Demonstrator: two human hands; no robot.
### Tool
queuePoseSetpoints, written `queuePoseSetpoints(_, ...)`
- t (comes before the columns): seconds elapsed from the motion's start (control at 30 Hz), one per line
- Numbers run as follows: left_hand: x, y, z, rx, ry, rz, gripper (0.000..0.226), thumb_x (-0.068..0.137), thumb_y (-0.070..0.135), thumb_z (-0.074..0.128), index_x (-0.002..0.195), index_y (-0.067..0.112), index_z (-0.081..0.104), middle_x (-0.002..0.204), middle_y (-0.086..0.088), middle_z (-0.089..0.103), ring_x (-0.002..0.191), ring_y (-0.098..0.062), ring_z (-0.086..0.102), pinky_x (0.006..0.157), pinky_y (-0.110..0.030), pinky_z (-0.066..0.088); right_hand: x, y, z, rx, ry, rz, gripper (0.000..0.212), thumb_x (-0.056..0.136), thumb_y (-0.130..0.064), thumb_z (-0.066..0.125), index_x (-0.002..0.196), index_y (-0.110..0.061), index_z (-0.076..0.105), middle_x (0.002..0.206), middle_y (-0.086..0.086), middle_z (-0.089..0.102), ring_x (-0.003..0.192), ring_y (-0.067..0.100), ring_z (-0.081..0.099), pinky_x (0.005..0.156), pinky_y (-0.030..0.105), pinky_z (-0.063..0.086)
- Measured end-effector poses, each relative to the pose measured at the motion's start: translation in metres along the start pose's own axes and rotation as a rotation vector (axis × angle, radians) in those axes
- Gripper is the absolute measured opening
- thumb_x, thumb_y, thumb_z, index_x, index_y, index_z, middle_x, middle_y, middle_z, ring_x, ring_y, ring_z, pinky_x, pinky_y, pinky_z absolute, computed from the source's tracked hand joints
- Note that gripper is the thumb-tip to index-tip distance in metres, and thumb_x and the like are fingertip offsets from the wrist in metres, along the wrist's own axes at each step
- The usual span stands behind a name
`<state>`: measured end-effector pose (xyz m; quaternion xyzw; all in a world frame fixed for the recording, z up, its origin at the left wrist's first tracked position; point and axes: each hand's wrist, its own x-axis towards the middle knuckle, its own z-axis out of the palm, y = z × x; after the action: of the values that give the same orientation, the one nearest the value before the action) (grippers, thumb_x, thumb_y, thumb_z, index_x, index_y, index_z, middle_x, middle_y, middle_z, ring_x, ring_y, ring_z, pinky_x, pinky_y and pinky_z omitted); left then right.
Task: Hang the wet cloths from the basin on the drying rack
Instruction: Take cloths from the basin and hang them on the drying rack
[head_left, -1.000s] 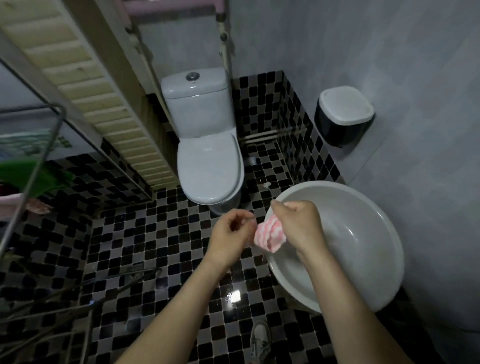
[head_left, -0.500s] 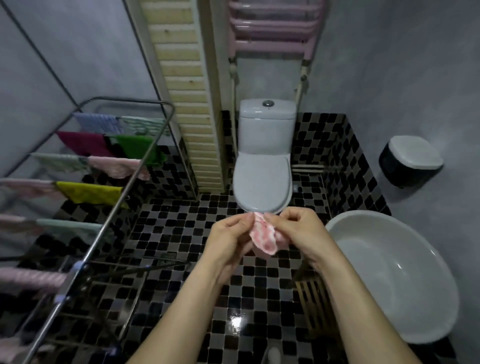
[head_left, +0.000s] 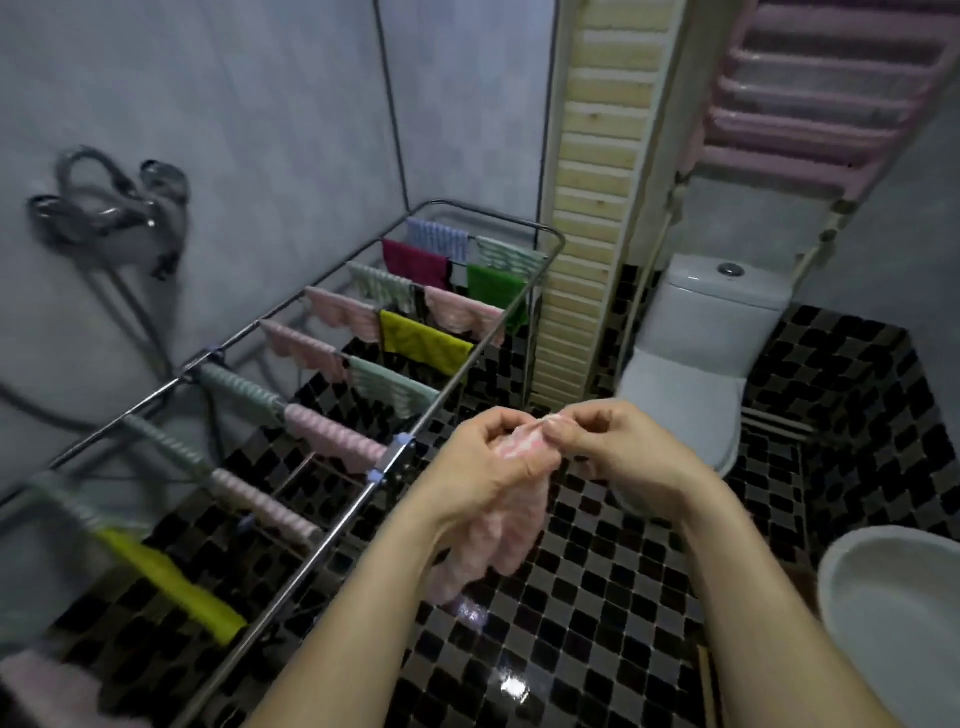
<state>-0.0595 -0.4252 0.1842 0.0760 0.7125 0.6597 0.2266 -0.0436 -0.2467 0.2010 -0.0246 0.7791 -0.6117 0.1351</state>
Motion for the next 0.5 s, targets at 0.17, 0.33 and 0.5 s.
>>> queuePoseSetpoints(0.17,-0.029,-0.005,-0.066,0.258,0.048,-0.068,0.034,0.073,0.003,0.079,0.099,0.019,0.063,0.079,-0.010,0.062,0.071,-0.017,0.058,0.072,-0.037,0.053,0.031,-0.023,0.050,0.293,-0.091,0.057,0.027,0.102,-0.027,0.048,0.084,-0.007,0.052,0.066,0.000,0.052,0.062,0.008,0.056,0.069,0.033,0.057)
queuePoseSetpoints(0.33,-0.071,-0.024,-0.122,0.277,0.266,-0.086,0.014,0.085,0.000,0.059,0.094,0.010,0.064,0.071,-0.003,0.061,0.063,-0.012,0.055,0.065,-0.029,0.047,0.066,-0.039,0.099,0.145,0.031,-0.029,0.041,0.101,-0.032,0.047,0.063,-0.019,0.043,0.062,-0.003,0.039,0.060,0.010,0.044,0.066,0.031,0.049)
queuePoseSetpoints(0.5,-0.099,-0.033,-0.145,0.118,0.686,-0.019,0.019,0.088,0.000,0.052,0.080,0.015,0.060,0.061,-0.004,0.051,0.053,-0.013,0.046,0.055,-0.026,0.037,0.095,-0.055,0.129,0.093,-0.031,-0.161,0.034,0.102,-0.033,0.044,0.077,-0.012,0.055,0.074,0.000,0.048,0.071,0.011,0.052,0.064,0.027,0.054)
